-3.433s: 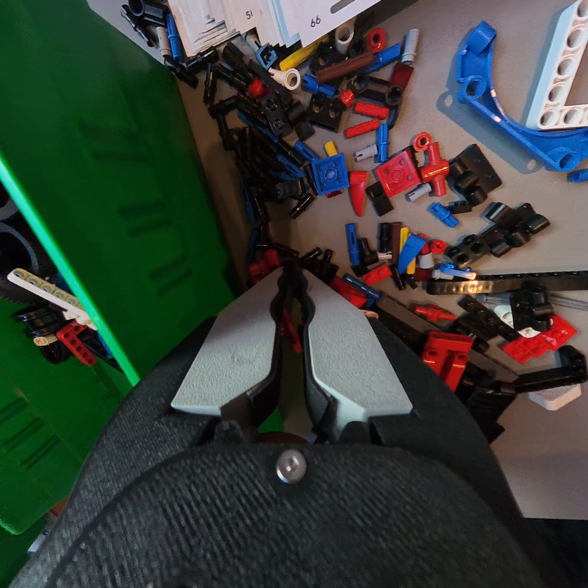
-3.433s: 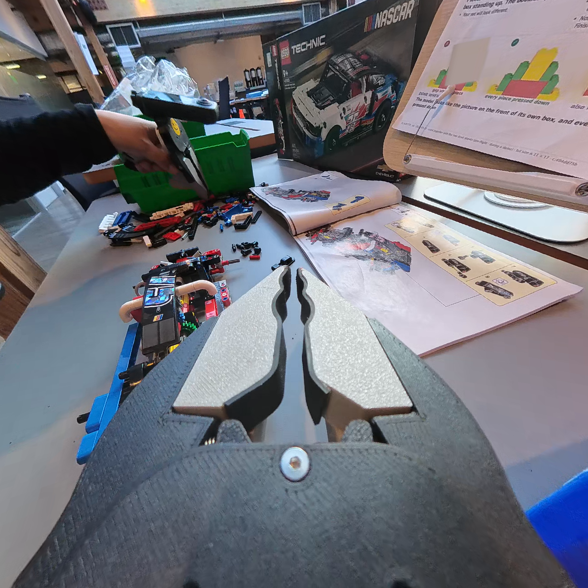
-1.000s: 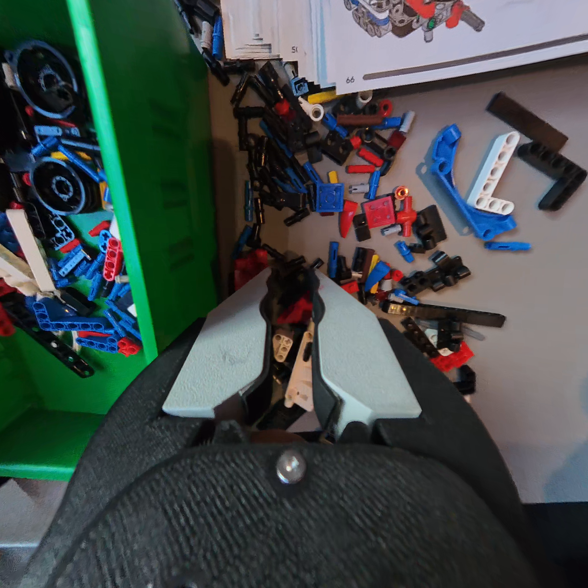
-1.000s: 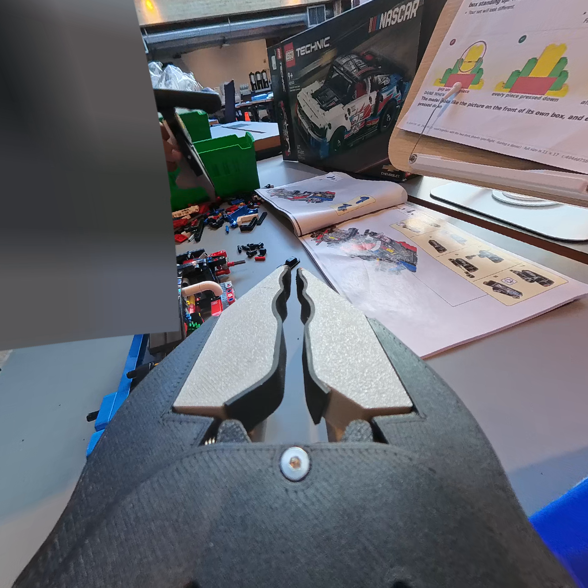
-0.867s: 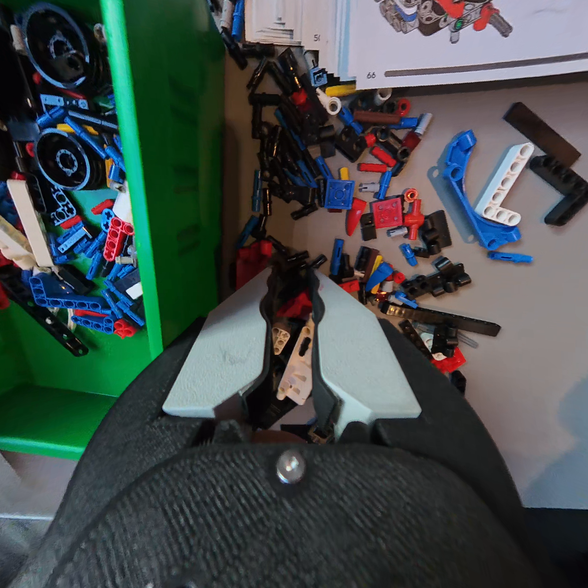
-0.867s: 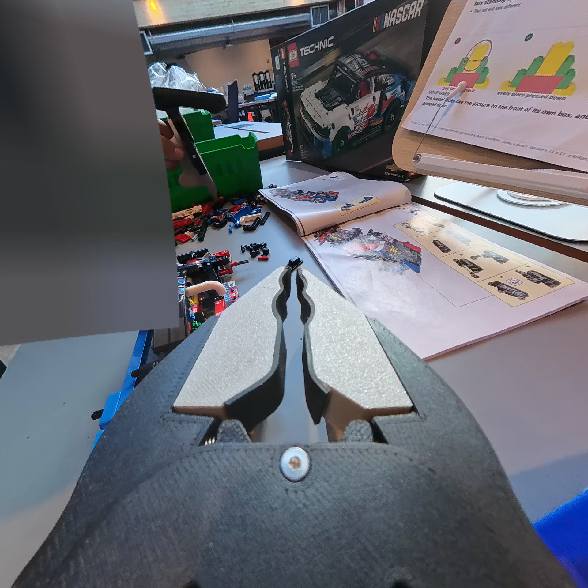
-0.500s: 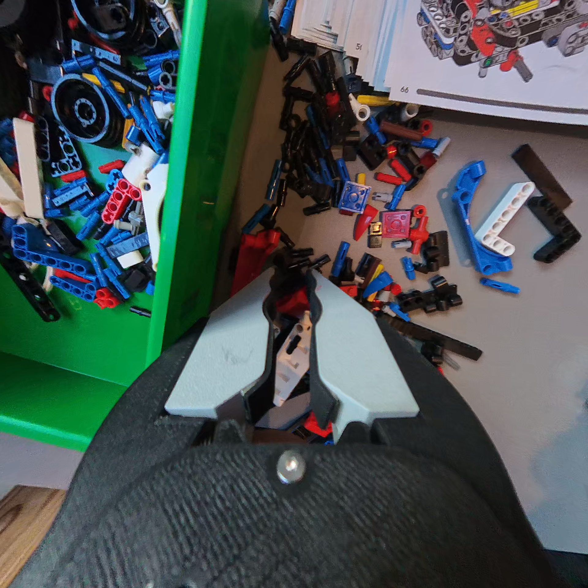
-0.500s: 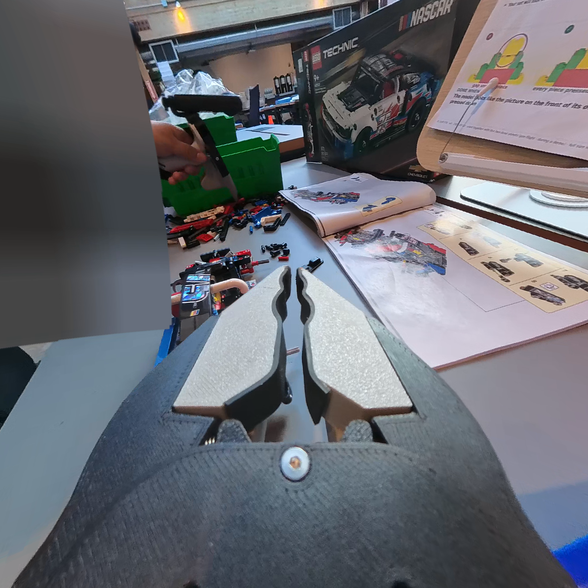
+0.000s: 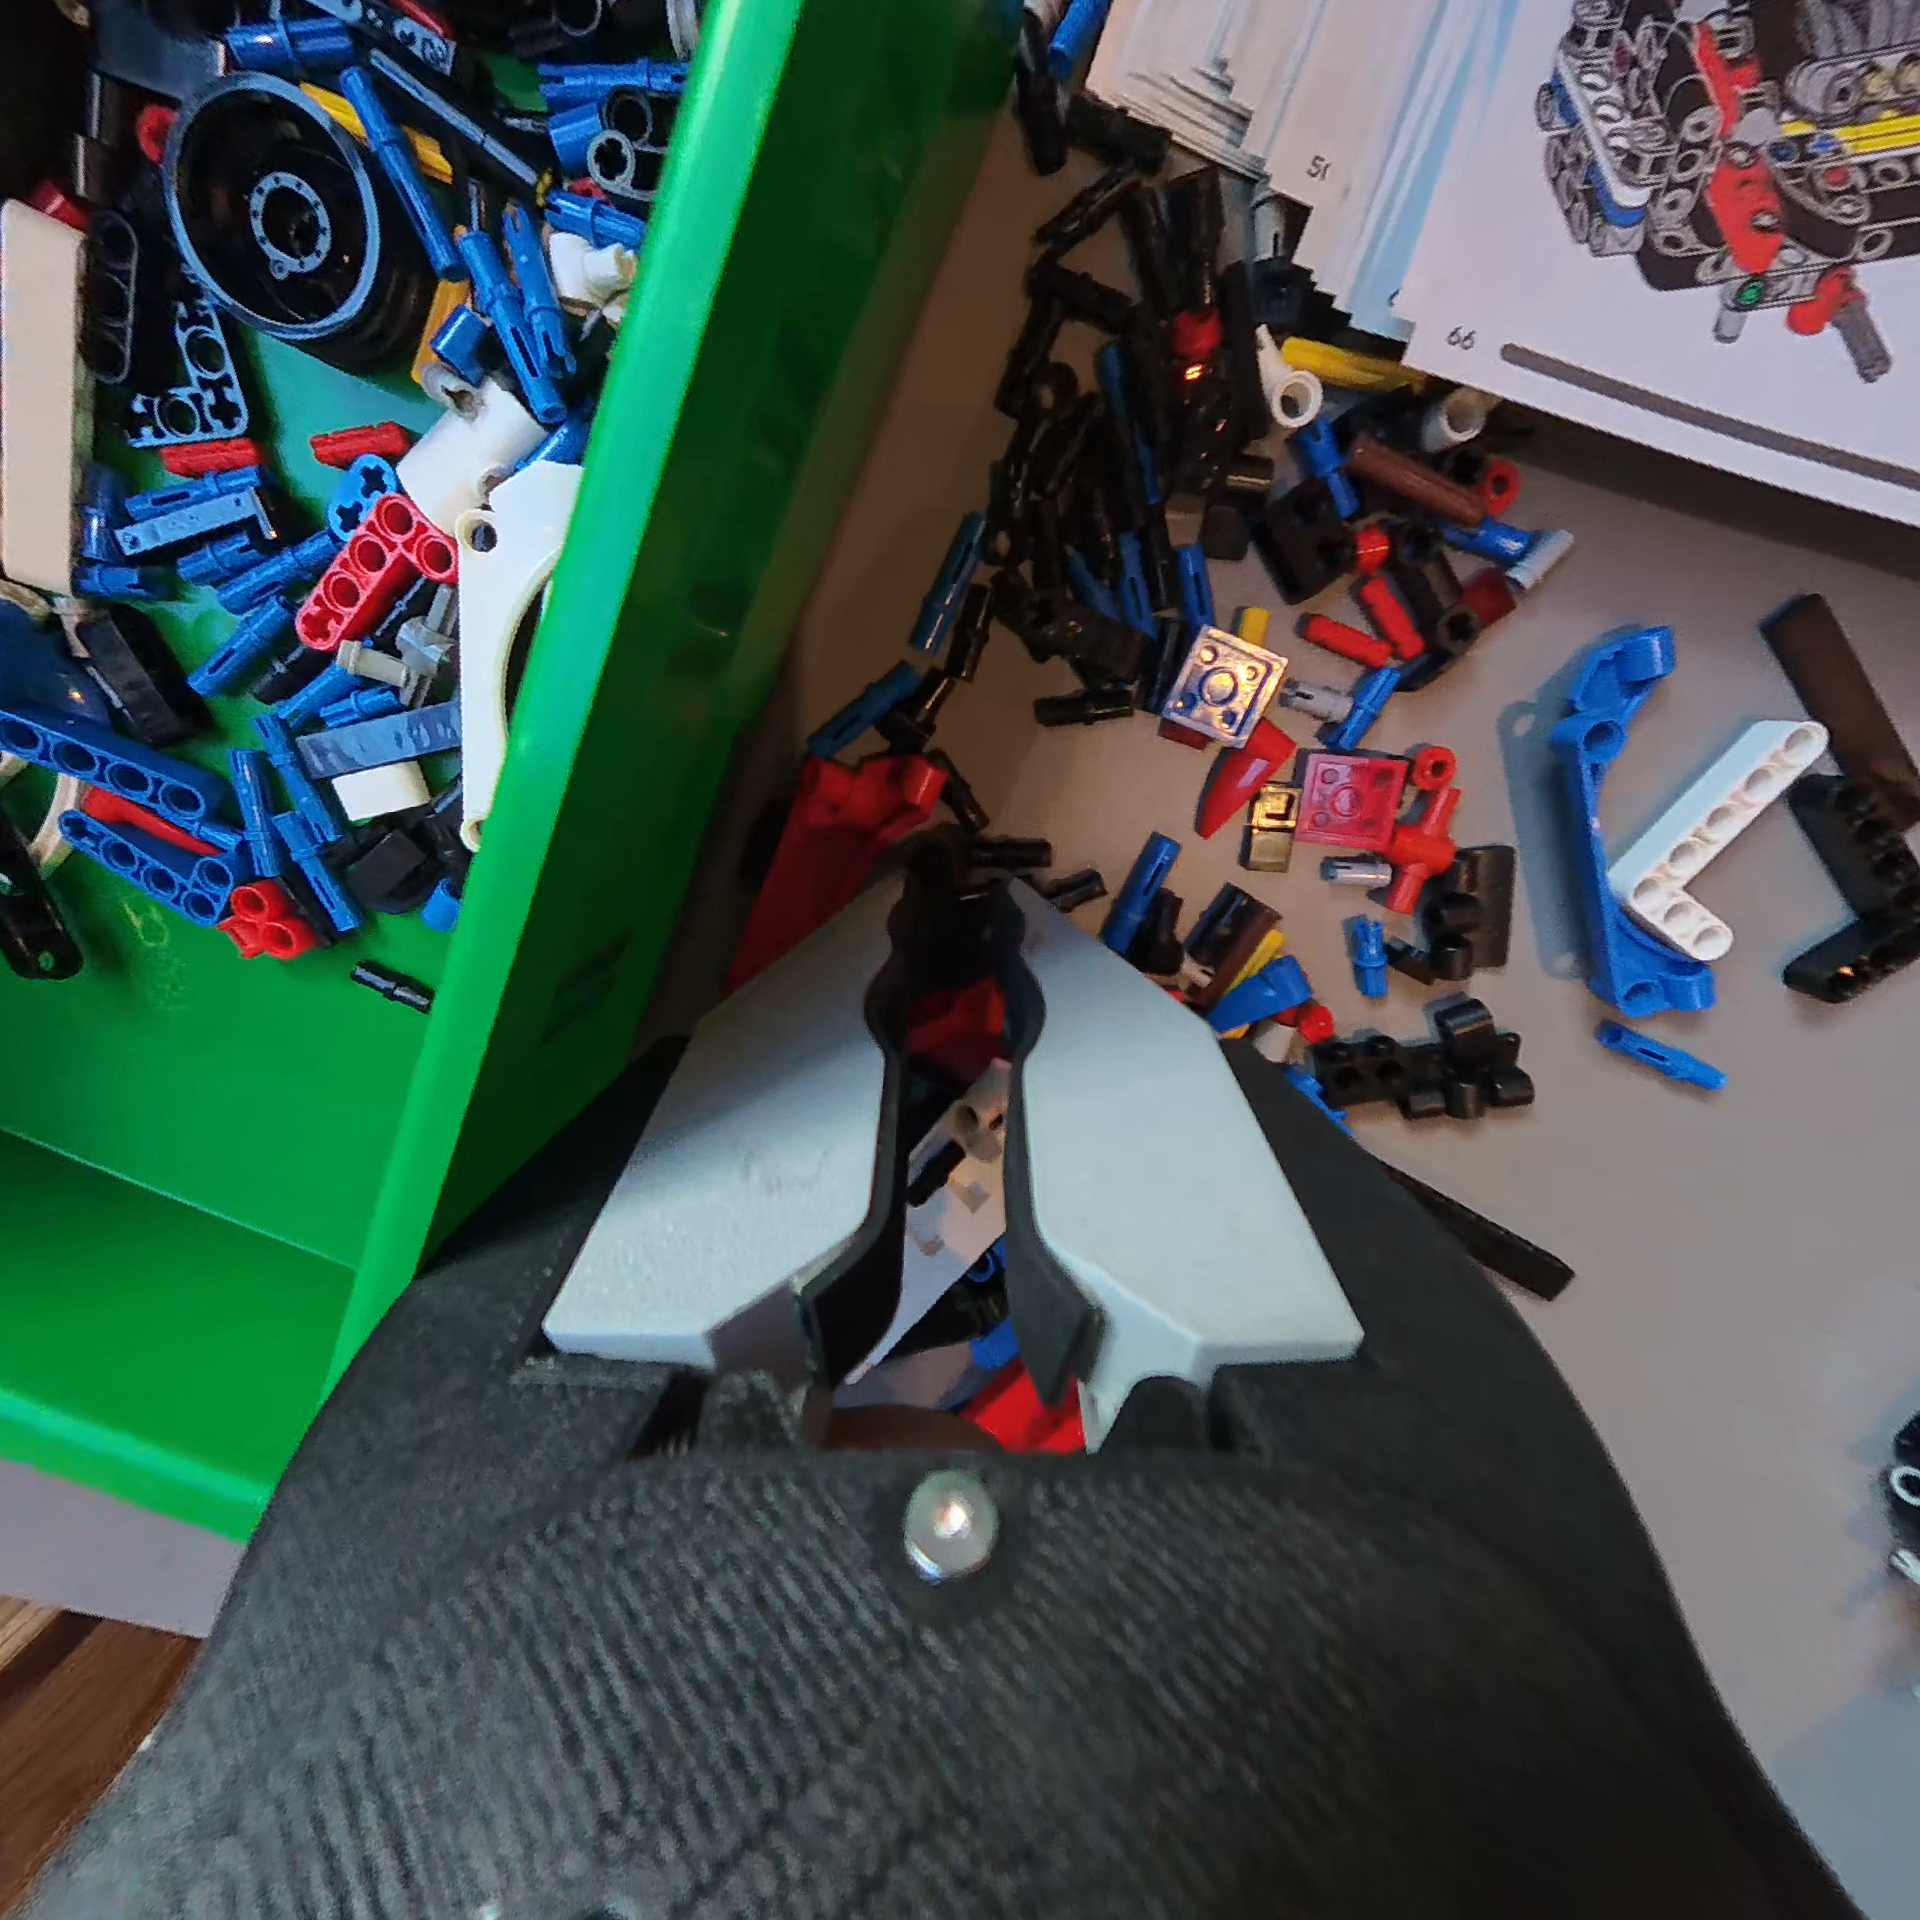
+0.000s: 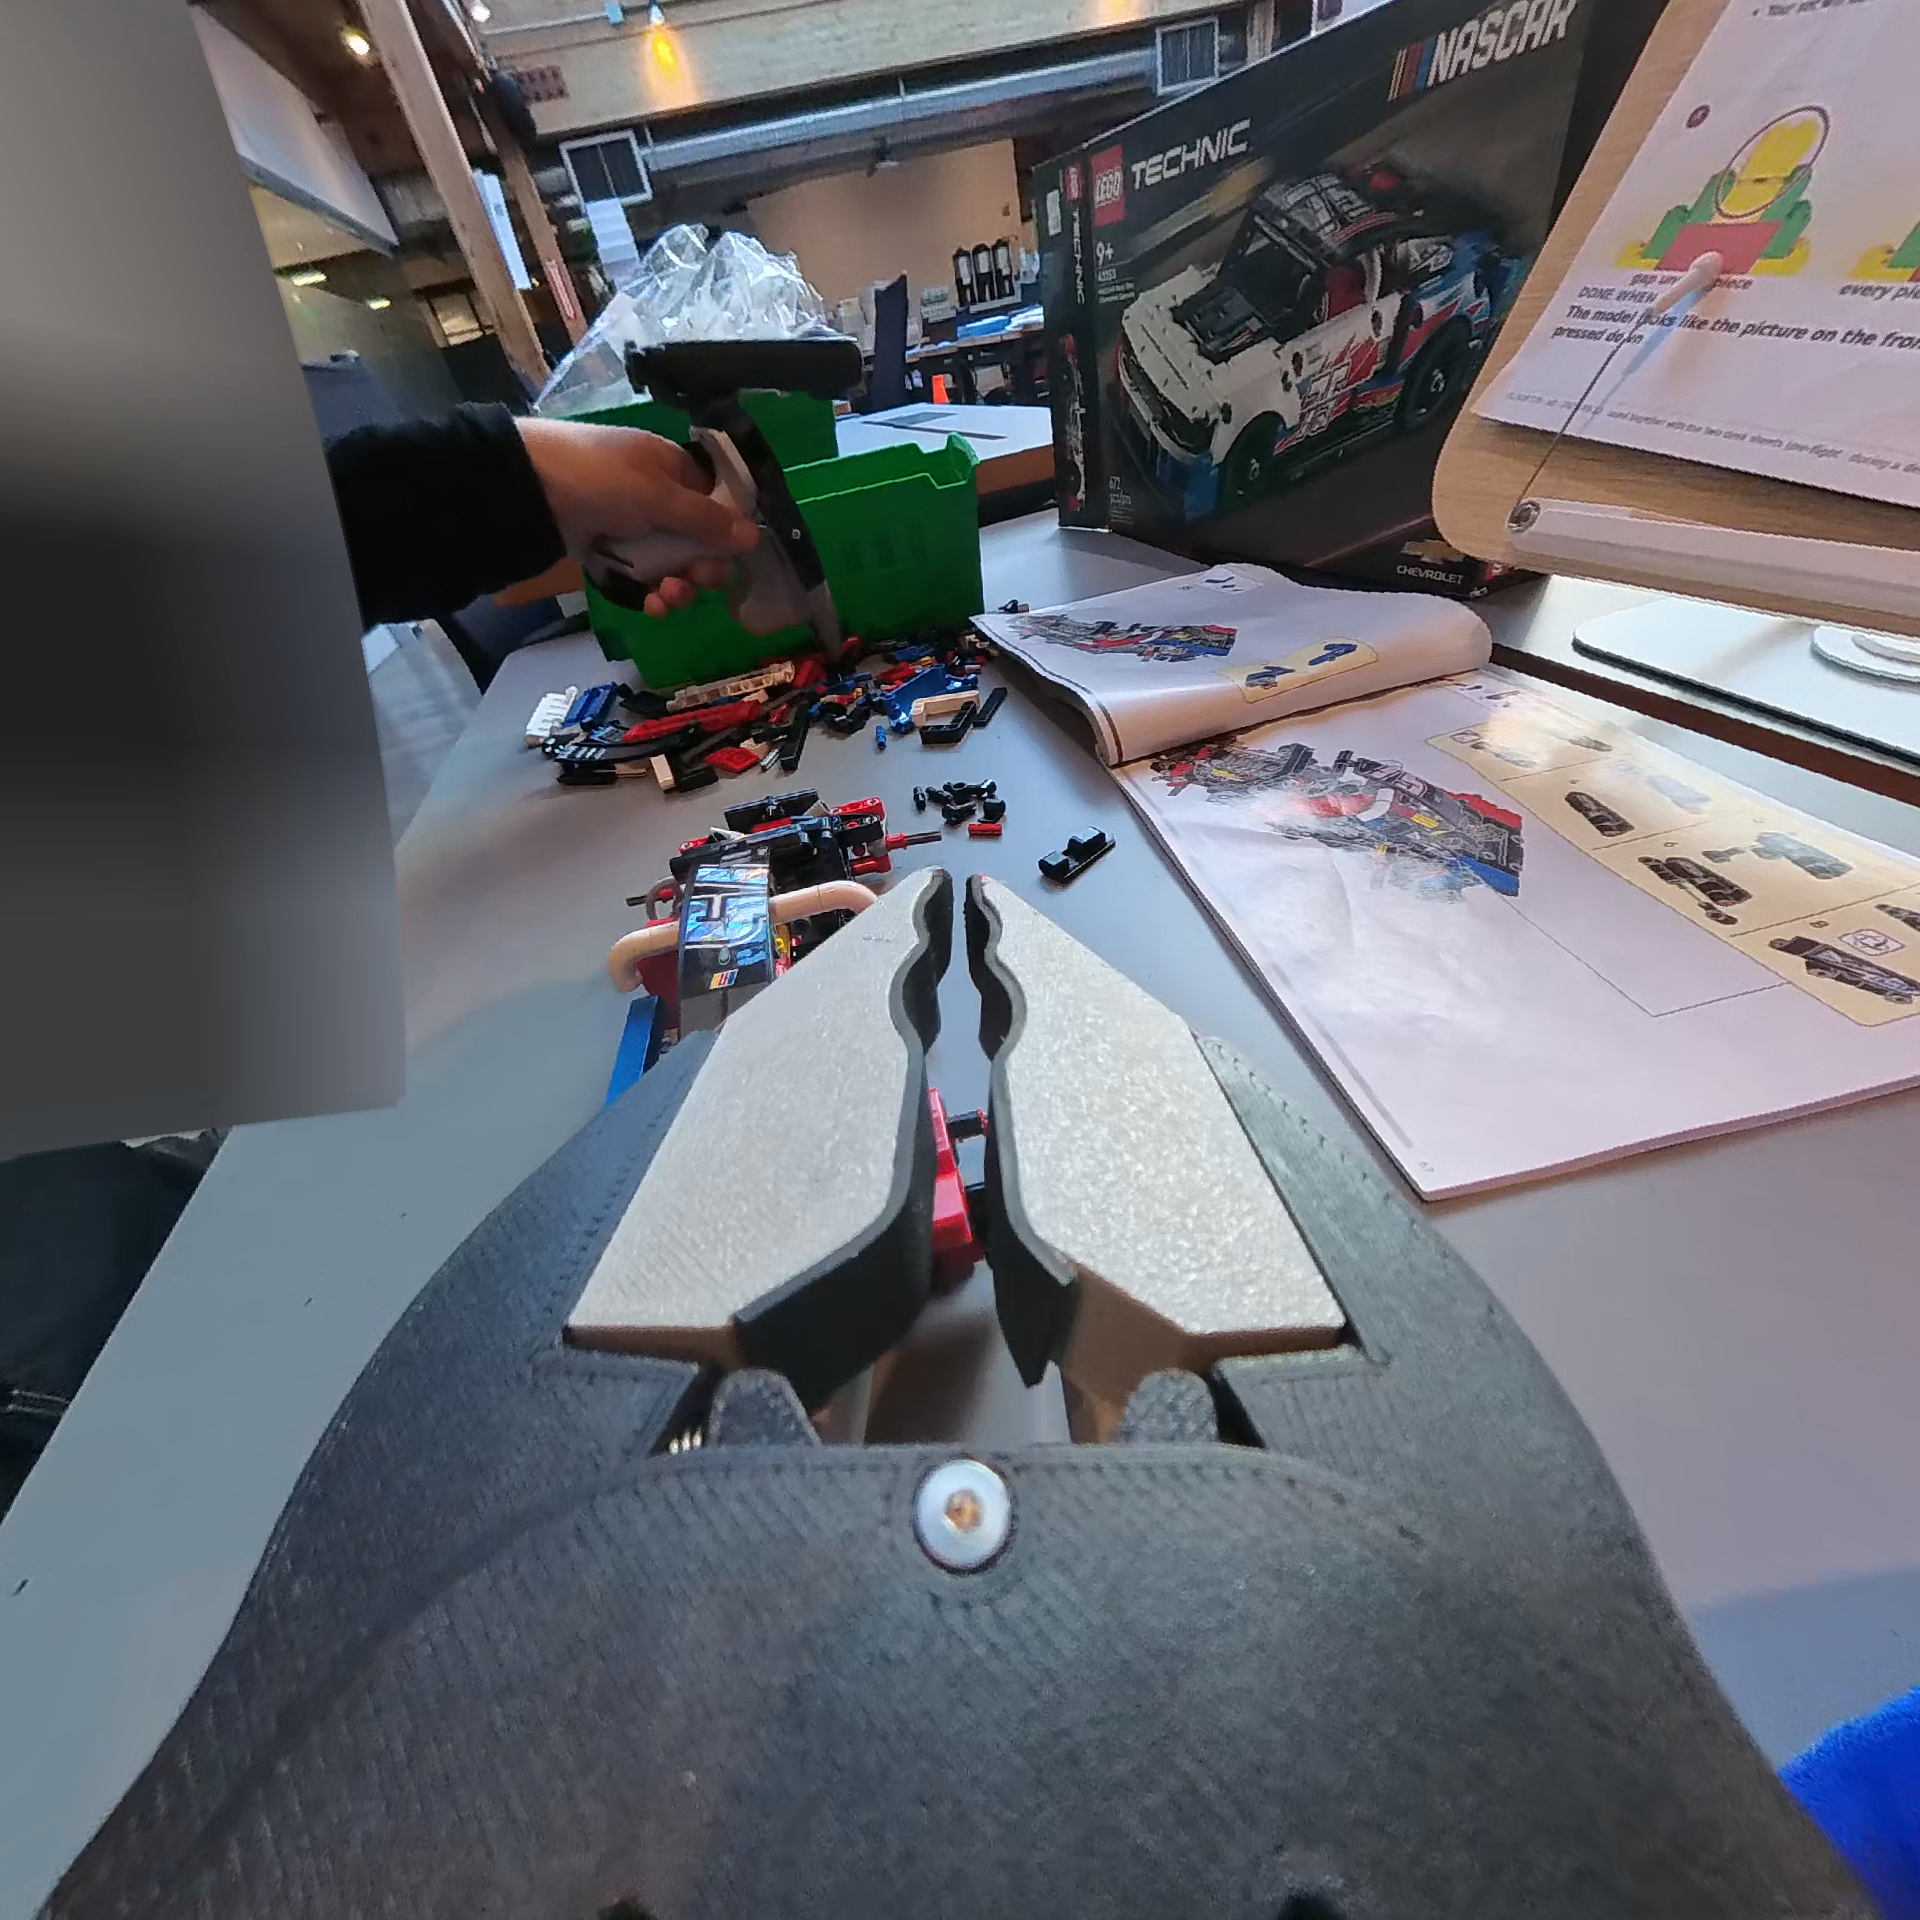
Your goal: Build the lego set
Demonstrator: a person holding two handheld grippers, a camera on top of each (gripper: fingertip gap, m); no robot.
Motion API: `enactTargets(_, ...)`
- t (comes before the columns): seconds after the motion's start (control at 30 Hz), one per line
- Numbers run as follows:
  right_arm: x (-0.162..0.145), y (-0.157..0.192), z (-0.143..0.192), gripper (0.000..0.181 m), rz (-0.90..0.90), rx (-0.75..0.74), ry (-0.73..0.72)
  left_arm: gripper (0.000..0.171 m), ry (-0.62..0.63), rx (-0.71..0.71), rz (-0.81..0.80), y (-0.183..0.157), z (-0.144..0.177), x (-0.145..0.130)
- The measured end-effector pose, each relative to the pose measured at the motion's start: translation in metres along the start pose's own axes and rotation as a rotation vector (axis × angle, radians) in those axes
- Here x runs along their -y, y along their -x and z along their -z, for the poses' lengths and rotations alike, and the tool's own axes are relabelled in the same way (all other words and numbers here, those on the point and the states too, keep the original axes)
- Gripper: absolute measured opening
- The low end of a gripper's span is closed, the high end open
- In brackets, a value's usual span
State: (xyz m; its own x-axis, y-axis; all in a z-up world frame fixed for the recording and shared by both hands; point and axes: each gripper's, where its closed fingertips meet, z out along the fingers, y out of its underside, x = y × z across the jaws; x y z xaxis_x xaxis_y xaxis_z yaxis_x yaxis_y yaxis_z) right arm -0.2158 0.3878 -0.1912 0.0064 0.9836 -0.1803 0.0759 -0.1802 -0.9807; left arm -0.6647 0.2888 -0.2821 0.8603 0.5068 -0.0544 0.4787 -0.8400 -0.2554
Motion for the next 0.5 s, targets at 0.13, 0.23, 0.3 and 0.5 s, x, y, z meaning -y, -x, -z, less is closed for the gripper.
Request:
enactTargets(0.13, 0.0004, -0.0003, 0.0021, 0.000, -0.002, -0.001, -0.003, 0.011, 0.002, 0.027, -0.006, 0.0028, -0.0022, -0.0009)
enactTargets(0.23, 0.0007, -0.0010, 0.0032, 0.000, -0.004, -0.003, -0.004, 0.008, 0.011, 0.036, -0.013, 0.0051, -0.0048, -0.0037)
enactTargets(0.3, 0.0007, -0.0013, 0.0036, 0.000, -0.004, -0.004, -0.005, 0.006, 0.000, 0.035, -0.021, 0.0050, -0.0047, -0.0029)
enactTargets(0.5, -0.0005, -0.0012, 0.0029, 0.000, -0.008, -0.002, 0.001, 0.006, -0.005, 0.016, -0.046, 0.0033, -0.0019, -0.0033)
